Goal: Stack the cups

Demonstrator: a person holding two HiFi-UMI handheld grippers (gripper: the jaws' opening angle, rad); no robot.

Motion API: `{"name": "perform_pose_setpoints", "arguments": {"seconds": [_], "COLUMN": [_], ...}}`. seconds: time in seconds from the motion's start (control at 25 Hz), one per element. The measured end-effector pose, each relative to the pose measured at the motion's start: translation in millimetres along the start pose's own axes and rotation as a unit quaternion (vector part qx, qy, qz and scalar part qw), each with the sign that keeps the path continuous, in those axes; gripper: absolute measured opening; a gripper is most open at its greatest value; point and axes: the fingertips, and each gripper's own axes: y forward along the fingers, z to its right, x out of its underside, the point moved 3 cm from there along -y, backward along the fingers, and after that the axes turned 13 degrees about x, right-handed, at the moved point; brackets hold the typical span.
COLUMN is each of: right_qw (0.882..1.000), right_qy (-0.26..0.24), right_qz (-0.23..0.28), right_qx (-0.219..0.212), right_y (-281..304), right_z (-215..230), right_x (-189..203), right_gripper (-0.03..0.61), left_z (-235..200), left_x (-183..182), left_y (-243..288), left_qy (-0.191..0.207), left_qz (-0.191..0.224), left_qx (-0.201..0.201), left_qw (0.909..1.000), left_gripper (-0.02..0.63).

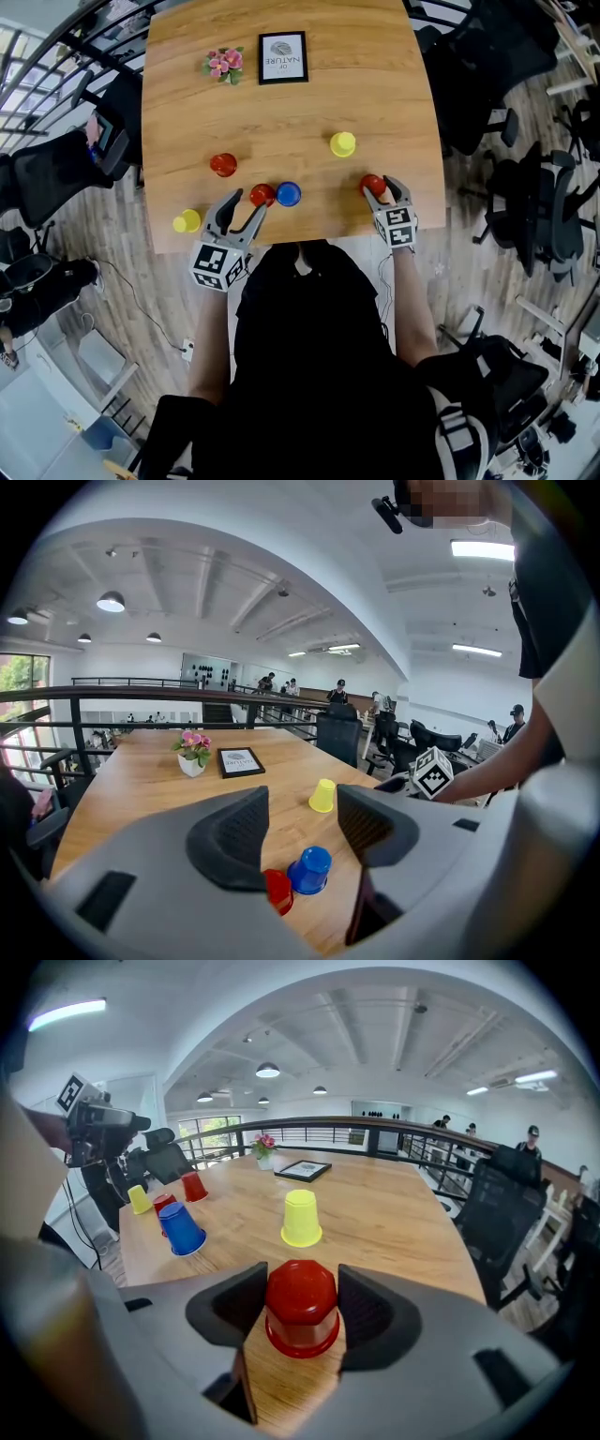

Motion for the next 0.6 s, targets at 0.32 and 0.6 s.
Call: {"name": "perform_pose_setpoints", "arguments": {"seconds": [0.32,0.6], "right_qw": [1.0,0.999], "right_qy": [-0.011,-0.012], "right_qz": [0.016,0.02], "right_qx": [-0.016,-0.03], "right_y": [-0.1,0.7], "right_z": [-45.4,-83.4], "right_x": [-20.4,-28.0], "right_gripper": [0.247,0.247], "left_z": [-19.6,-32.0], "left_x": [1.7,2.9], "left_y": [-22.2,-37.6], "left_qy": [-0.002,-0.001], "left_qz": [0.005,0.005], "left_qx": [0.008,0.017], "left_qw": [1.0,0.9998], "left_gripper": [0.252,0.25]}}
